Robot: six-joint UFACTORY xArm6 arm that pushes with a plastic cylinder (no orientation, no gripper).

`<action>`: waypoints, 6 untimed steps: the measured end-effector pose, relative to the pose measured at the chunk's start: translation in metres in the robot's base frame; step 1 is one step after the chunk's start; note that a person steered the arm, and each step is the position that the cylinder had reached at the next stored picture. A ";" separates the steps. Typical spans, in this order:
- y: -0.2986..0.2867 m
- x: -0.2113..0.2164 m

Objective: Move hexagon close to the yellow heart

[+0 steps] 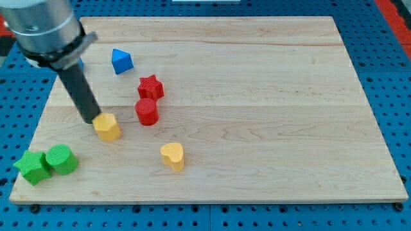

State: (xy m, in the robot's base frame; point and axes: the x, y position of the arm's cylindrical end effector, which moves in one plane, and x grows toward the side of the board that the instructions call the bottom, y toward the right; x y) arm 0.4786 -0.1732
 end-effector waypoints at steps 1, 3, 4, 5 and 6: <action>0.046 0.014; 0.023 0.014; 0.014 0.033; 0.019 0.048; 0.051 0.052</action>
